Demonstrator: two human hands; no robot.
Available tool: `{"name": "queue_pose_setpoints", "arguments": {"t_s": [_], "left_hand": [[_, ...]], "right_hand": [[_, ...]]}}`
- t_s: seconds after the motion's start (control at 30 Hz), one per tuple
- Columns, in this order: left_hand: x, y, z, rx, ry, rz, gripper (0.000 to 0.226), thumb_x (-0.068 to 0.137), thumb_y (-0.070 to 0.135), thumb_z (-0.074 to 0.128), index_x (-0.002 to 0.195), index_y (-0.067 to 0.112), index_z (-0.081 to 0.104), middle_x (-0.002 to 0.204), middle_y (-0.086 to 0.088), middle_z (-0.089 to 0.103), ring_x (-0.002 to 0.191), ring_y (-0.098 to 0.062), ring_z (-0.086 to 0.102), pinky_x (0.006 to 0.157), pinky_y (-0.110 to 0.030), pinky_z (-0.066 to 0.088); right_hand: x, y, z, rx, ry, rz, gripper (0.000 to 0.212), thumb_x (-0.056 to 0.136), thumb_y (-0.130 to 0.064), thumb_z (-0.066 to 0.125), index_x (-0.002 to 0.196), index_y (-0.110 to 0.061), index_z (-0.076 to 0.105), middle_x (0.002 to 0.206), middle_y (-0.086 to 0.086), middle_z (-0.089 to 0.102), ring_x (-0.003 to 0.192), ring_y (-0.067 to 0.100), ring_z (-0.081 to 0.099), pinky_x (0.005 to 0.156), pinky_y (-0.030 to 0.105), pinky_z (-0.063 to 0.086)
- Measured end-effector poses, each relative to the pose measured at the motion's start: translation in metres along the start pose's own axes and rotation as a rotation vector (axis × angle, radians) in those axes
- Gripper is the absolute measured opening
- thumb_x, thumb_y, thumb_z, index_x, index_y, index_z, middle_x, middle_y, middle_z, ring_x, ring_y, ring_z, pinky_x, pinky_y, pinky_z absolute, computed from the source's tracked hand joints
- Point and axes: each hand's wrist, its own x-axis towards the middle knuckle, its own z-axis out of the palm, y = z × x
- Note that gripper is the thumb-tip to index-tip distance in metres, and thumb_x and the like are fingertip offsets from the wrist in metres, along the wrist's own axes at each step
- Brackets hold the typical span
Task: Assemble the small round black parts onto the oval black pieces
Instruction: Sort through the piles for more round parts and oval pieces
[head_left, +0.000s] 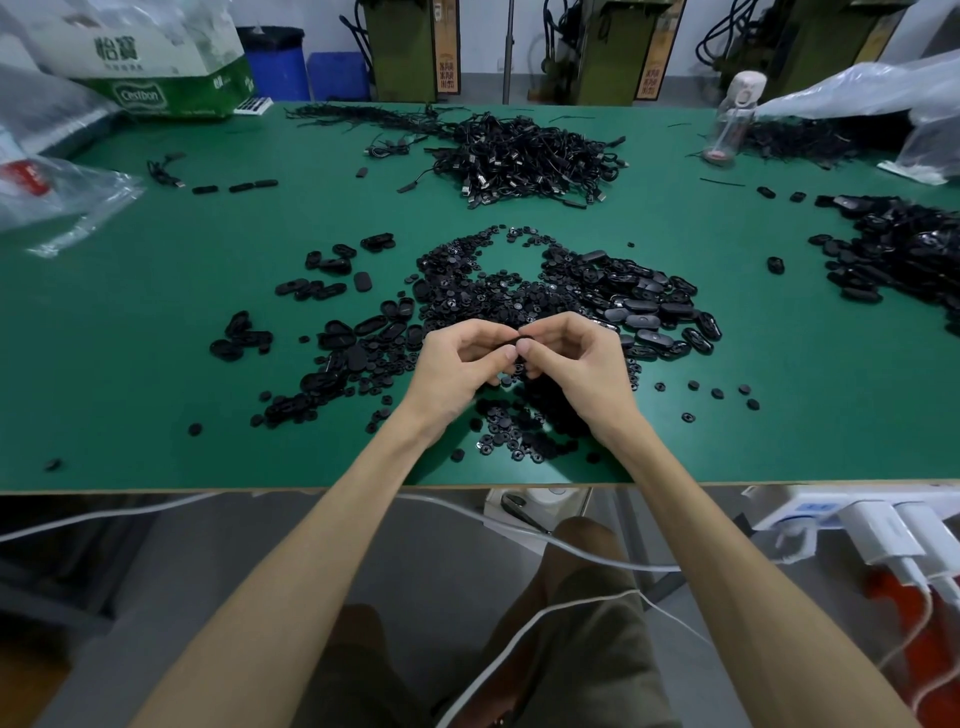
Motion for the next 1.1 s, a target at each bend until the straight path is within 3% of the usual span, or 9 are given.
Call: {"name": "queue_pose_setpoints", "arguments": {"t_s": [0.2, 0.4, 0.6, 0.77, 0.97, 1.1], "left_hand": [[0.0004, -0.0009, 0.0015, 0.028, 0.028, -0.001, 0.016, 0.093, 0.002, 0.074, 0.104, 0.014, 0.074, 0.088, 0.000, 0.077, 0.079, -0.011, 0.072, 0.068, -0.026, 0.058], [-0.0001, -0.0007, 0.0030, 0.076, 0.043, 0.016, 0.014, 0.092, 0.004, 0.075, 0.106, 0.008, 0.075, 0.095, -0.011, 0.077, 0.081, -0.015, 0.070, 0.068, -0.027, 0.058], [0.0005, -0.0022, 0.0038, 0.180, 0.063, 0.034, 0.015, 0.093, 0.005, 0.073, 0.108, 0.008, 0.075, 0.094, -0.007, 0.077, 0.081, -0.020, 0.072, 0.077, -0.038, 0.062], [-0.0006, -0.0011, 0.0080, 0.292, 0.100, 0.060, 0.018, 0.091, 0.005, 0.071, 0.101, 0.020, 0.073, 0.092, 0.006, 0.074, 0.083, -0.012, 0.069, 0.077, -0.026, 0.059], [-0.0019, 0.0010, 0.0078, 0.295, 0.099, 0.060, 0.017, 0.091, 0.003, 0.070, 0.102, 0.016, 0.073, 0.090, 0.004, 0.074, 0.074, 0.001, 0.064, 0.072, -0.015, 0.053], [-0.0016, 0.0037, 0.0071, 0.285, 0.100, 0.042, 0.016, 0.091, 0.000, 0.069, 0.103, 0.012, 0.073, 0.092, 0.002, 0.073, 0.079, -0.006, 0.066, 0.076, -0.018, 0.055]], "right_hand": [[-0.0002, -0.0005, 0.0006, -0.019, -0.001, 0.003, 0.007, 0.092, -0.010, 0.076, 0.098, -0.014, 0.075, 0.083, 0.006, 0.077, 0.073, 0.026, 0.074, 0.077, 0.037, 0.062], [-0.0004, -0.0009, 0.0005, -0.009, 0.008, 0.032, 0.007, 0.090, -0.005, 0.076, 0.094, -0.012, 0.076, 0.082, 0.007, 0.077, 0.071, 0.022, 0.073, 0.076, 0.039, 0.062], [-0.0009, -0.0009, 0.0015, -0.023, 0.011, 0.026, 0.007, 0.089, -0.006, 0.077, 0.093, -0.012, 0.076, 0.081, 0.007, 0.078, 0.073, 0.027, 0.075, 0.077, 0.047, 0.063], [-0.0011, -0.0016, 0.0017, -0.064, -0.003, 0.013, 0.006, 0.088, -0.006, 0.078, 0.091, -0.011, 0.076, 0.080, 0.007, 0.077, 0.068, 0.021, 0.073, 0.073, 0.039, 0.062], [-0.0018, -0.0040, 0.0019, -0.050, -0.010, 0.013, 0.005, 0.088, -0.005, 0.078, 0.091, -0.009, 0.075, 0.078, 0.008, 0.077, 0.066, 0.021, 0.071, 0.072, 0.038, 0.062], [-0.0029, -0.0052, 0.0025, -0.071, -0.017, -0.002, 0.005, 0.088, -0.006, 0.079, 0.090, -0.009, 0.075, 0.075, 0.008, 0.076, 0.064, 0.022, 0.070, 0.070, 0.039, 0.062]]}}
